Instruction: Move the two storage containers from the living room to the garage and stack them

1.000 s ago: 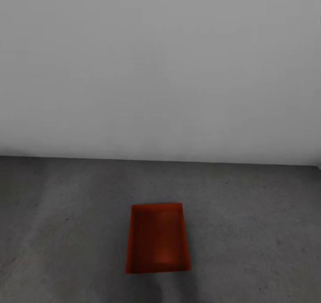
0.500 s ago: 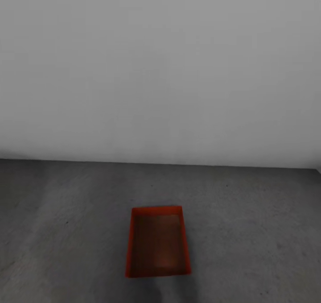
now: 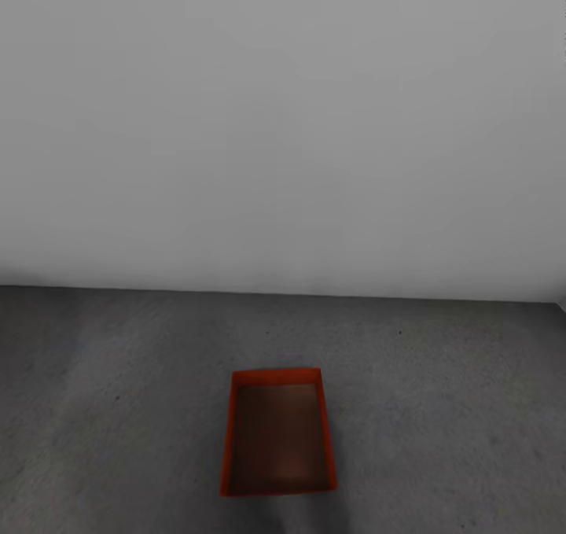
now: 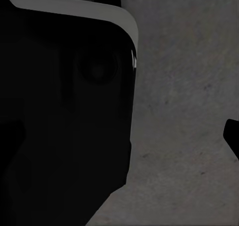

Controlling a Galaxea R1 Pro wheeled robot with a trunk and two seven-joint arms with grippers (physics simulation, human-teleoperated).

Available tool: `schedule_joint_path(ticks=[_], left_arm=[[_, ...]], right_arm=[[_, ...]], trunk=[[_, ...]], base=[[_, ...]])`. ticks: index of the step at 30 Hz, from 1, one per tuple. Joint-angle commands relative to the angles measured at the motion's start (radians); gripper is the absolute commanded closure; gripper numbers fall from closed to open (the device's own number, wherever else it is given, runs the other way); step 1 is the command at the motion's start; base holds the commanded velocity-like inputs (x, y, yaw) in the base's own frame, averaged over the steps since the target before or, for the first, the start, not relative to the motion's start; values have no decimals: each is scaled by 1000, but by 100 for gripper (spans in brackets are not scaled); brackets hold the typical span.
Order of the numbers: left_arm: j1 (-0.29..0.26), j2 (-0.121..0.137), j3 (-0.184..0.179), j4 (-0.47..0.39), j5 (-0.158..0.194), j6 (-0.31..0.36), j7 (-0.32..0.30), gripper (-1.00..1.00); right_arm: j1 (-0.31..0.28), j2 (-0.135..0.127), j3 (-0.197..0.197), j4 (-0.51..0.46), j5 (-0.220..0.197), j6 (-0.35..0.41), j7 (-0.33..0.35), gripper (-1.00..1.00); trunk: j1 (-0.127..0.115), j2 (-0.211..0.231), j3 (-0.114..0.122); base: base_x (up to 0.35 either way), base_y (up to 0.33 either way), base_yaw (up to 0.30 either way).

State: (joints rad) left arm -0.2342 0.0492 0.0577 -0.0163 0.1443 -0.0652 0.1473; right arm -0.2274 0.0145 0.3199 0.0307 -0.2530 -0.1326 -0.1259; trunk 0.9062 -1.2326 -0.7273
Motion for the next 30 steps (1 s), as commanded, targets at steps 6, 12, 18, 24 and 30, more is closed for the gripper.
schedule_joint_path(ticks=[6, 12, 18, 24, 30], left_arm=[[0, 0, 5, 1, 5, -4, 0, -100], [0, 0, 5, 1, 5, -4, 0, -100], [0, 0, 5, 1, 5, -5, 0, -100], [0, 0, 5, 1, 5, -4, 0, -100], [0, 0, 5, 1, 5, -4, 0, -100]], right_arm=[[-1, 1, 8, 3, -9, -5, -1, -100], [-1, 1, 8, 3, -9, -6, -3, -100], [-1, 1, 8, 4, -8, -5, -14, -100], [2, 1, 8, 3, -6, -7, -16, -100], [3, 1, 8, 3, -5, -9, -7, -100]], trunk=[[0, 0, 9], [0, 0, 19], [0, 0, 29], [0, 0, 39], [0, 0, 49]], base=[[0, 0, 0], [0, 0, 0], [0, 0, 0], [0, 0, 0], [0, 0, 0]])
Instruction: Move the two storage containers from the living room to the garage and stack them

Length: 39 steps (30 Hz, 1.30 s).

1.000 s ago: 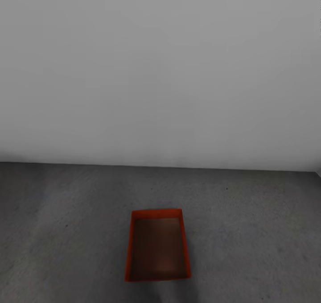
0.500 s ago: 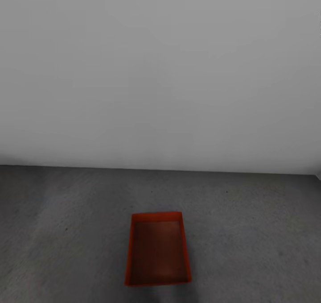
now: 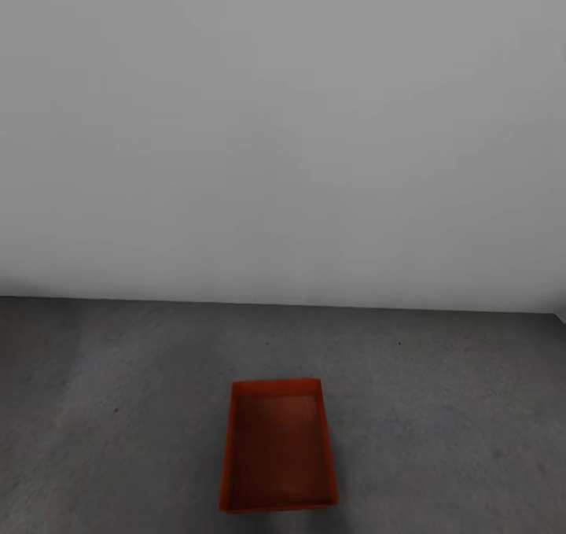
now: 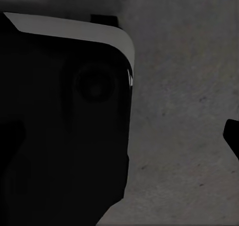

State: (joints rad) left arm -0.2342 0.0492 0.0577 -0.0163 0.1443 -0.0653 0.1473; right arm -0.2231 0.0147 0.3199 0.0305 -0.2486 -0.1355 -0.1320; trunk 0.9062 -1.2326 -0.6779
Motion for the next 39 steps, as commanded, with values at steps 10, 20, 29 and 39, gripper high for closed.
schedule_joint_path(ticks=[10, 20, 29, 39], left_arm=[[-1, 0, 5, 1, 5, -4, 0, -100], [-1, 0, 5, 1, 5, -4, 0, -100], [-1, 0, 2, -1, 2, -4, 0, -100], [-1, -4, 2, 7, 7, -4, -24, -100]], right_arm=[[-1, -4, 7, 3, -9, -31, 54, -100], [-1, -5, 7, 3, -11, -32, 90, -100], [-1, -5, 7, 3, -12, -32, 90, -100], [-1, -4, 7, 3, -12, -35, 90, -100]], trunk=[[0, 0, 9], [0, 0, 16], [0, 0, 31], [0, 0, 47]], base=[[0, 0, 3], [0, 0, 35], [0, 0, 77], [0, 0, 13]])
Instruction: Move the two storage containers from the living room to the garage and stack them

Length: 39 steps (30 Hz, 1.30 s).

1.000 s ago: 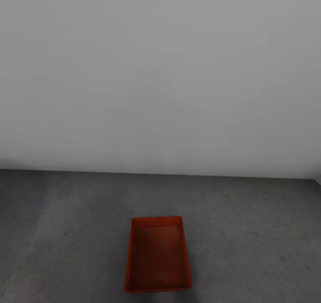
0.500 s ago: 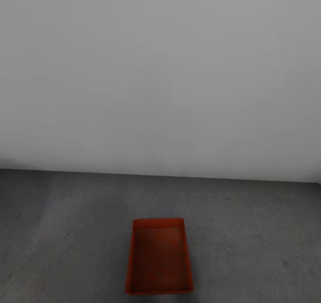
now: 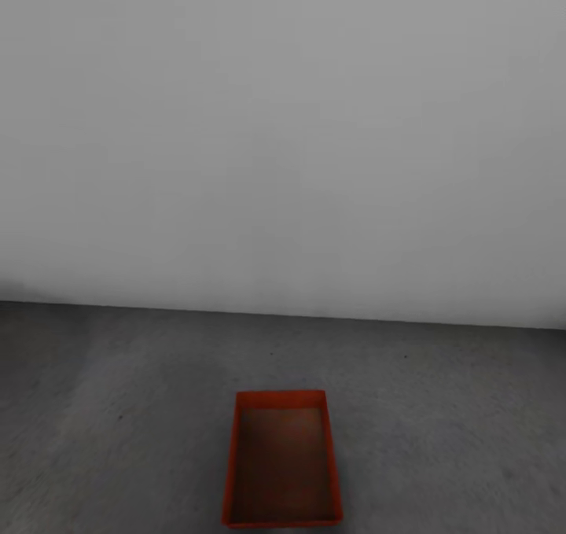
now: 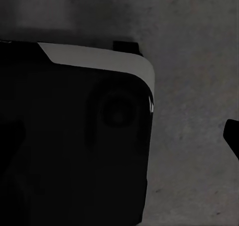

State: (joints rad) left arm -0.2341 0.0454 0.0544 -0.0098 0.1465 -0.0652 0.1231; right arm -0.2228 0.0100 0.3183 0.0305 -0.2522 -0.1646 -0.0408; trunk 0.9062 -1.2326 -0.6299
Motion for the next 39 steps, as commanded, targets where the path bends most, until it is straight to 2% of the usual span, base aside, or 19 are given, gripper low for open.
schedule_joint_path(ticks=[1, 5, 8, 39], left_arm=[[-1, 0, 5, 3, 6, -4, -16, -100], [-1, 0, 5, 6, 9, -5, -73, -100], [-1, -1, 5, 7, 11, -10, -83, -100], [-1, 2, 7, -4, 5, -12, -83, -100]], right_arm=[[-1, 1, 8, 3, -9, -6, -2, -100], [-1, 1, 8, 3, -9, -6, -2, -100], [2, 2, 8, 3, -10, -7, -3, -100], [16, 5, 10, 3, -4, -7, -16, -100]], trunk=[[0, 0, 1], [0, 0, 8], [0, 0, 13], [0, 0, 64]], base=[[0, 0, 1], [0, 0, 0], [0, 0, 0], [0, 0, 0]])
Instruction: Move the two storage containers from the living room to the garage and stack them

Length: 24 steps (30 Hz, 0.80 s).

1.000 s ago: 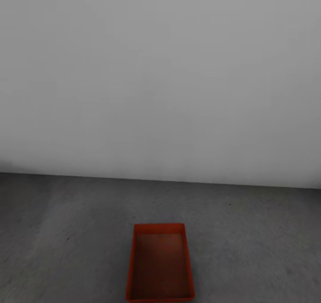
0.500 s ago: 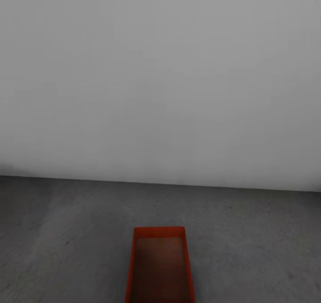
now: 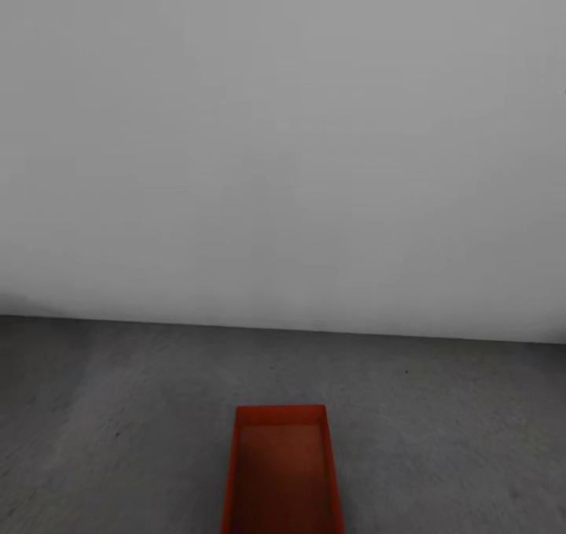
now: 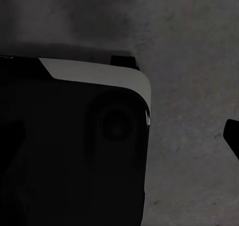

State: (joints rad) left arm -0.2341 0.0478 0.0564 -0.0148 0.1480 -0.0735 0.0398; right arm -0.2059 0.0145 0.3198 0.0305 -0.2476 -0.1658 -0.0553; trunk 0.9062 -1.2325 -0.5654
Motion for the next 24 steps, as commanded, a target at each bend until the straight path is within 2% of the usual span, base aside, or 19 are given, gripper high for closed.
schedule_joint_path(ticks=[1, 24], left_arm=[[-1, 0, 5, 1, 4, -3, 0, -100], [-1, 0, 5, 1, 4, -3, 0, -100]], right_arm=[[-1, 1, 8, 3, -9, -6, -2, -100], [-1, 1, 8, 3, -10, -4, -1, -100]], trunk=[[0, 0, 1], [0, 0, 39]], base=[[0, 0, 0], [0, 0, 0]])
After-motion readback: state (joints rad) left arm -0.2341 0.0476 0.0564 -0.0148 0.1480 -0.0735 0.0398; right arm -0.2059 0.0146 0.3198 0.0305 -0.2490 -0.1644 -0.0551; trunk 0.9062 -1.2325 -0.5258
